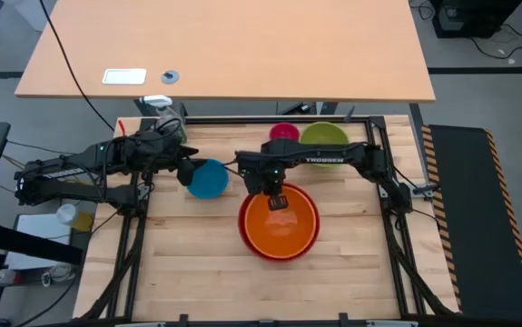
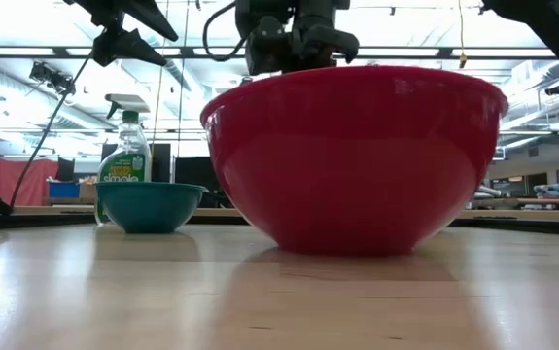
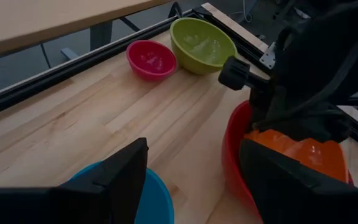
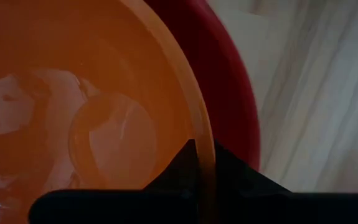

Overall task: Nest bowls inside each other
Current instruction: Stack the orange bowl on top of the red bowl, then stack the green bowl on top of the orange bowl

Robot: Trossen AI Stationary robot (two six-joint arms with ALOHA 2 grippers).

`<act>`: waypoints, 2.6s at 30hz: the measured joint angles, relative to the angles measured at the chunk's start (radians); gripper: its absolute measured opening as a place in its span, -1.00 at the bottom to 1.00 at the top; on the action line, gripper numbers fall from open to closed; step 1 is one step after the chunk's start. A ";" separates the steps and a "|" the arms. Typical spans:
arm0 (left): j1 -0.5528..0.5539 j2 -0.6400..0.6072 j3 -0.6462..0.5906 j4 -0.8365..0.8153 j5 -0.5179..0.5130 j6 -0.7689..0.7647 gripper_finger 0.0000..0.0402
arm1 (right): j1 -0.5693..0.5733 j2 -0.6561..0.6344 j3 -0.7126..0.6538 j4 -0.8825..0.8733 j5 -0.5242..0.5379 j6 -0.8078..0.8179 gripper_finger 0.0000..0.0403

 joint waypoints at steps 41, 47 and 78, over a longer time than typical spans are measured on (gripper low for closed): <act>0.000 0.000 0.000 -0.017 0.069 0.023 0.29 | -0.291 -0.568 -0.609 0.201 0.268 0.426 0.01; 0.000 0.000 0.000 -0.015 0.058 0.015 0.29 | -0.447 -0.769 -0.883 0.272 0.283 0.641 -0.01; 0.000 0.000 0.000 0.008 0.013 -0.012 0.29 | -0.838 -0.487 -1.067 0.526 0.243 0.583 0.06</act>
